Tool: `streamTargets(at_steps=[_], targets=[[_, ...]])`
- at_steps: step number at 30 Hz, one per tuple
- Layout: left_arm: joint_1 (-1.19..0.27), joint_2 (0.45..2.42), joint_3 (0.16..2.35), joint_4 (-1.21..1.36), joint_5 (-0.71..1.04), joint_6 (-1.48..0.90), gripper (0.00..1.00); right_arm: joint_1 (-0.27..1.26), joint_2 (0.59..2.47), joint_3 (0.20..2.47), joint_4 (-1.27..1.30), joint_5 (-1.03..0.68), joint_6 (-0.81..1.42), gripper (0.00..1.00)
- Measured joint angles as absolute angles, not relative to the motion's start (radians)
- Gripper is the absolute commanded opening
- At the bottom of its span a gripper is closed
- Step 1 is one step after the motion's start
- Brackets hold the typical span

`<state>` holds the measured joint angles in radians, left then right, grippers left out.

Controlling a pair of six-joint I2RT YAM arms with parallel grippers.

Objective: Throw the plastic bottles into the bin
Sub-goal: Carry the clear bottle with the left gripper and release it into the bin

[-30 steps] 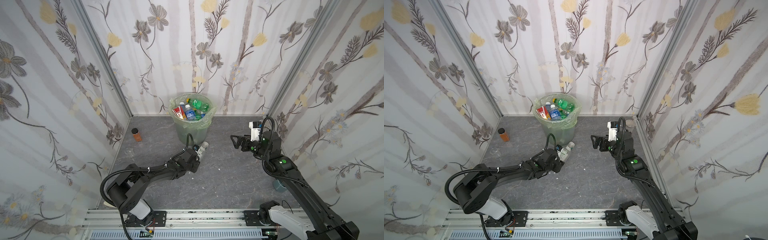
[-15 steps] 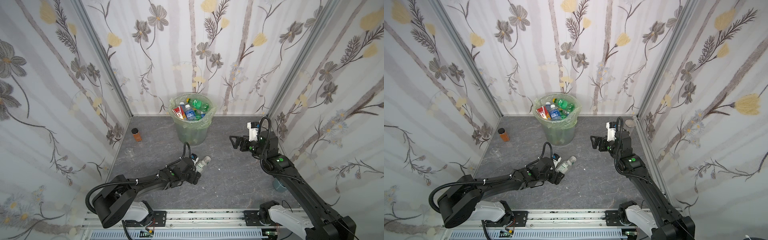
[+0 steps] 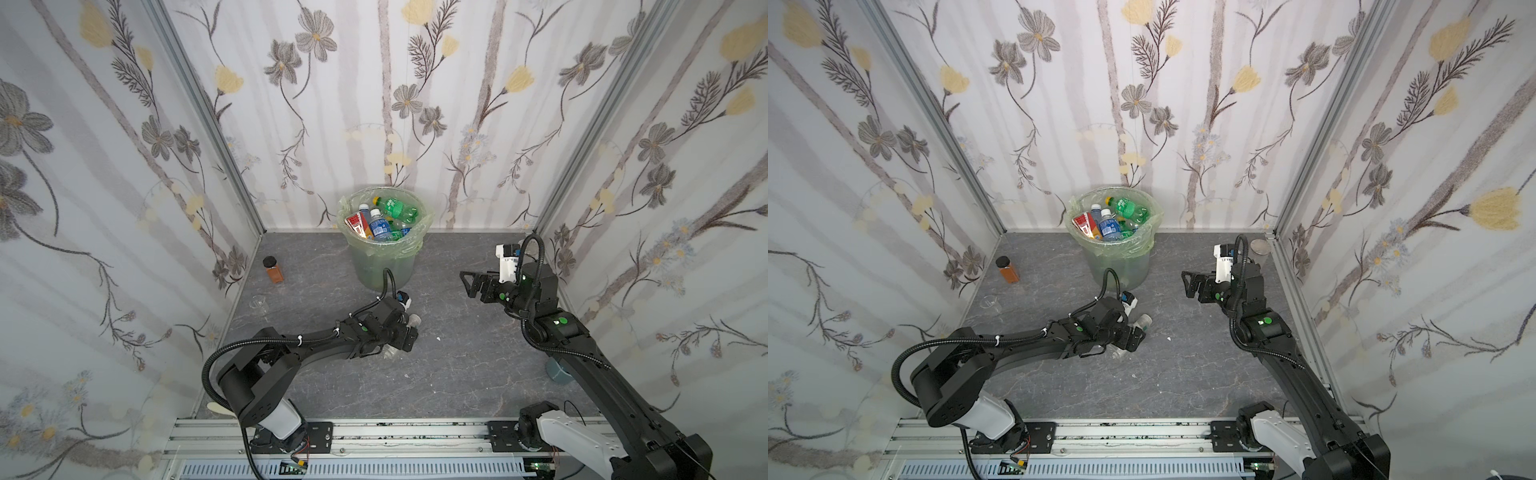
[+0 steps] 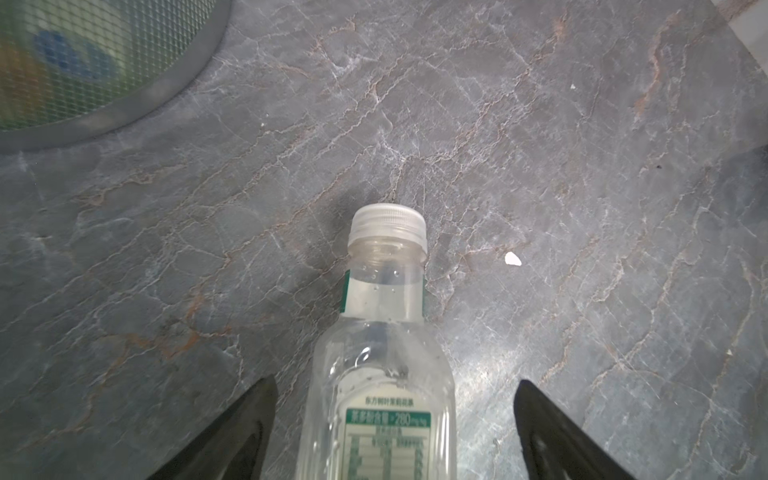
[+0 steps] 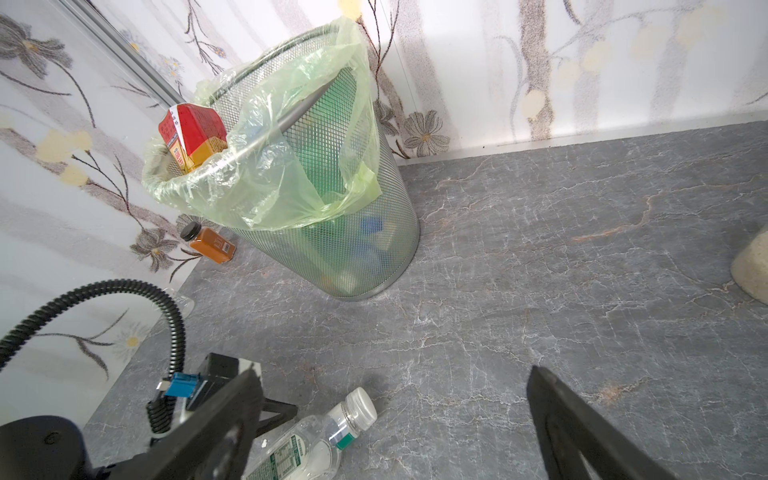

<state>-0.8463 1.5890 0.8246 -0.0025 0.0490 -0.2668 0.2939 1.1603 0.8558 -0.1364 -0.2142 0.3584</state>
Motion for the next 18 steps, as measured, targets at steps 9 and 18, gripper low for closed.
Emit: streamTargets(at_steps=[9, 18], targets=[[-0.846, 1.587, 0.782, -0.054, 0.049, -0.304, 0.69, 0.280, 1.153, 0.847, -0.135, -0.215, 0.358, 1.00], [-0.847, 1.498, 0.758, -0.089, 0.045, -0.349, 0.55, 0.280, 1.175, 0.844, -0.132, -0.229, 0.358, 1.00]])
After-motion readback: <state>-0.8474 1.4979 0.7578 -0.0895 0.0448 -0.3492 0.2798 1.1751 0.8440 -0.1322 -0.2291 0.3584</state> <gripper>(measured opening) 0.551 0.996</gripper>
